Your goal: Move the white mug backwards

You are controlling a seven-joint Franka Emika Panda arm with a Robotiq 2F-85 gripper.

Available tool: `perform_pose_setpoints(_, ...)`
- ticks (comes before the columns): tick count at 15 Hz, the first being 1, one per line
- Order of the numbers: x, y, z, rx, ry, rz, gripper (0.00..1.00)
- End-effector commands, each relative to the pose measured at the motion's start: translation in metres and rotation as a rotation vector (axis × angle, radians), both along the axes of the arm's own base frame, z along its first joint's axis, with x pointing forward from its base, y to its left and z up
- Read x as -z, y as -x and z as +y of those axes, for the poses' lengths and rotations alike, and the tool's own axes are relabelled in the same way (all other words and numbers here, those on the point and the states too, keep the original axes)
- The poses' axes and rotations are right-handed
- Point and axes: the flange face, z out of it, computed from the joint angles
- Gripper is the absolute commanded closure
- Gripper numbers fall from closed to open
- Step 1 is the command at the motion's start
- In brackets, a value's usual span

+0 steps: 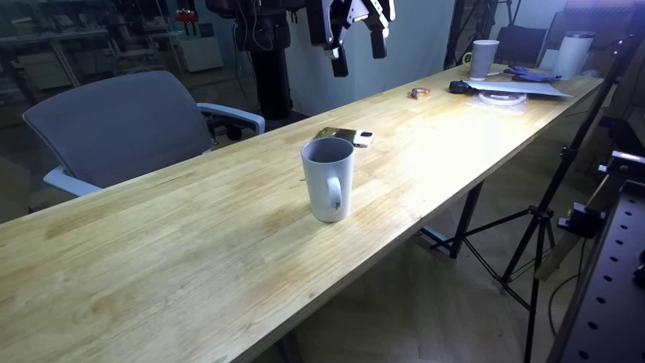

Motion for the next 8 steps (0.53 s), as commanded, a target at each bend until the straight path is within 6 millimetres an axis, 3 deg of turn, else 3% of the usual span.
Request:
perform_pose_setpoints(1, 0.001, 0.003, 0.001, -0.005, 0.006, 0.016, 0.0)
perform_pose_setpoints(8, 0.033, -0.004, 0.0, 0.028, 0.001, -0.075, 0.0)
